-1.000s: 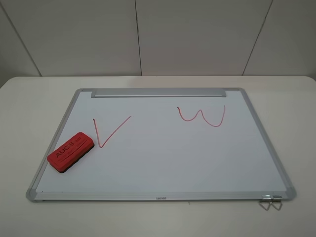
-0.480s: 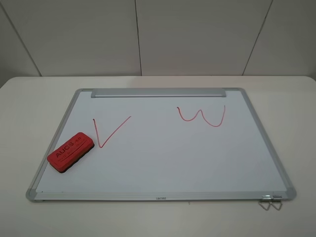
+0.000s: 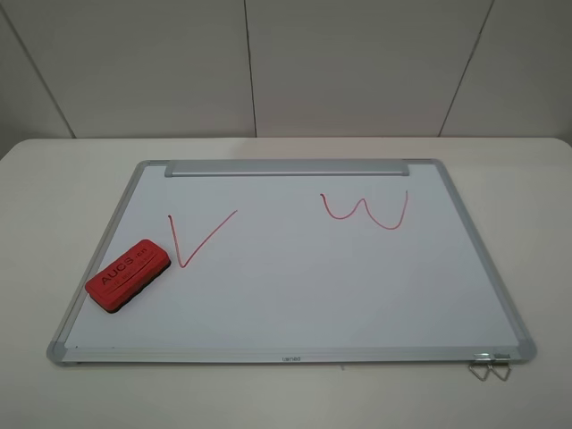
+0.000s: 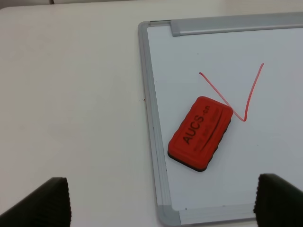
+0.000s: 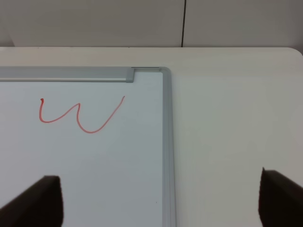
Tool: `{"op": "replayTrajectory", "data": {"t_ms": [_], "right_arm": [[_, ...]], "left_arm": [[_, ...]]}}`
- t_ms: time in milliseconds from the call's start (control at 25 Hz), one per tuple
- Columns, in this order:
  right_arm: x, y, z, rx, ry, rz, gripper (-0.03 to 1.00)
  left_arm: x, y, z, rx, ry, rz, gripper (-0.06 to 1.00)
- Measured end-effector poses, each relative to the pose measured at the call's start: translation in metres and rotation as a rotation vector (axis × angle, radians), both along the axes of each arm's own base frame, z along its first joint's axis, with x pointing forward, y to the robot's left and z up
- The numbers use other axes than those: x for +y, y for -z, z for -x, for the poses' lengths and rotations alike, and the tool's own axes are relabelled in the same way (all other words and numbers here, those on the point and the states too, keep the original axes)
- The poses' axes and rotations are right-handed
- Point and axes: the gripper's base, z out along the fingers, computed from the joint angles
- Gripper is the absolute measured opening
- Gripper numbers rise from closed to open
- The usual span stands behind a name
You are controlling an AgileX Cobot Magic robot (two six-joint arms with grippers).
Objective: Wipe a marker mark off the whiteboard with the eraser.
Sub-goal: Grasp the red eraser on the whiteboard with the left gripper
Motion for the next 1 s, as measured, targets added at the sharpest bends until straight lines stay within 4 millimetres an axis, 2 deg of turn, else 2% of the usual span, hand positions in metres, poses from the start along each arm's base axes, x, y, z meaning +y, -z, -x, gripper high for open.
{"op": "replayTrajectory", "data": {"t_ms": [520,600,760,840,1000], "right_arm": [[0.000,0.000,0.000,0.000,0.000,0.000,0.71],[0.000,0.000,0.000,0.000,0.000,0.000,0.71],[0.000,0.000,0.000,0.000,0.000,0.000,0.71],[0.000,0.000,0.000,0.000,0.000,0.000,0.71],[0.000,0.000,0.000,0.000,0.000,0.000,0.71]], "left_arm": [[0.000,0.000,0.000,0.002,0.000,0.000,0.77],[0.000,0.000,-0.007,0.042,0.003,-0.003,0.77],[-0.004,0.003,-0.046,0.288,0.069,-0.045,0.77],[-0.007,0.007,-0.072,0.426,0.105,-0.088,0.77],[-0.014,0.018,-0.127,0.570,0.163,-0.159,0.77]]}}
